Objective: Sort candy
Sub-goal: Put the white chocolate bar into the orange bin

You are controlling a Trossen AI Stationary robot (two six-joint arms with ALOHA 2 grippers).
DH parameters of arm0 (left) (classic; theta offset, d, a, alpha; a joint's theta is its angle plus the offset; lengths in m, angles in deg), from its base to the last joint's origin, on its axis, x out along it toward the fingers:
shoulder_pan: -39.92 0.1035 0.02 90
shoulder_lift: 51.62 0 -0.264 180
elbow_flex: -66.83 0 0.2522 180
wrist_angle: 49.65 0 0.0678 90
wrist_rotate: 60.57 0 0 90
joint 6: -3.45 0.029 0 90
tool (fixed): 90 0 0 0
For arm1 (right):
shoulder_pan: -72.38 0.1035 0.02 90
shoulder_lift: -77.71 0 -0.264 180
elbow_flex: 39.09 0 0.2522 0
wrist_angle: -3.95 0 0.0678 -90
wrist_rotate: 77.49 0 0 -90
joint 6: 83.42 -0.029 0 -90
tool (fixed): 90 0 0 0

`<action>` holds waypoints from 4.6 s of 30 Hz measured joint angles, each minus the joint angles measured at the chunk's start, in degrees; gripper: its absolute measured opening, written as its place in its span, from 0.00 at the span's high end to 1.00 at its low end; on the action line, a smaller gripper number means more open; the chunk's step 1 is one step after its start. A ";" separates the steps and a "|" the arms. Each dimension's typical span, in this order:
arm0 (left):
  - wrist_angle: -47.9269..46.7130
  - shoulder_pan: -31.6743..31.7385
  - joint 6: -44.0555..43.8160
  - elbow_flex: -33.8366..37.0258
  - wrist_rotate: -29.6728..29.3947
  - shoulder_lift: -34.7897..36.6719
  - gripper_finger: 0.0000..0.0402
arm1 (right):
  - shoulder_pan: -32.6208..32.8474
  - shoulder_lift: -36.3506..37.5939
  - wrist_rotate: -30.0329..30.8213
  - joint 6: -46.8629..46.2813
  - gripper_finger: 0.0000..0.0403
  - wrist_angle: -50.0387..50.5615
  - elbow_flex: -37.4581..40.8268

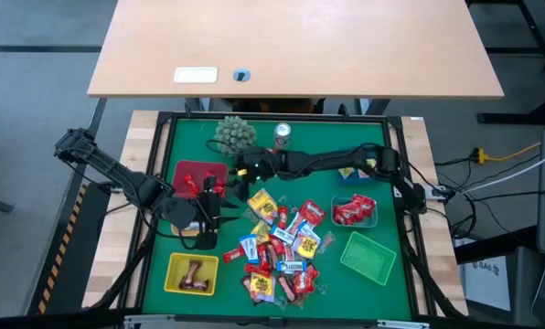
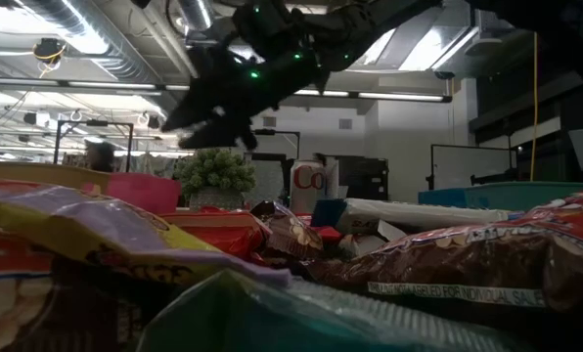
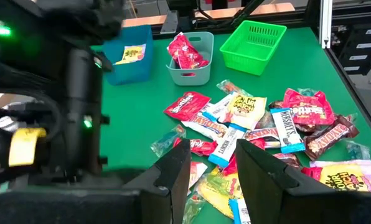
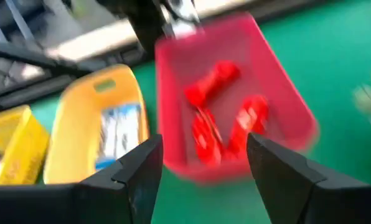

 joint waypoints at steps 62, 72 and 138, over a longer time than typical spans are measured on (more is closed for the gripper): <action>0.63 2.64 0.04 -0.02 -2.11 -0.49 0.71 | 0.19 13.03 14.57 10.20 0.43 49.27 0.09; 10.22 10.44 1.92 -0.04 -2.09 -7.71 0.71 | 1.32 24.54 18.67 14.11 0.43 65.17 0.49; 33.30 45.38 -16.13 -0.04 9.62 -45.95 0.75 | 1.34 64.11 20.29 6.04 0.43 37.57 49.62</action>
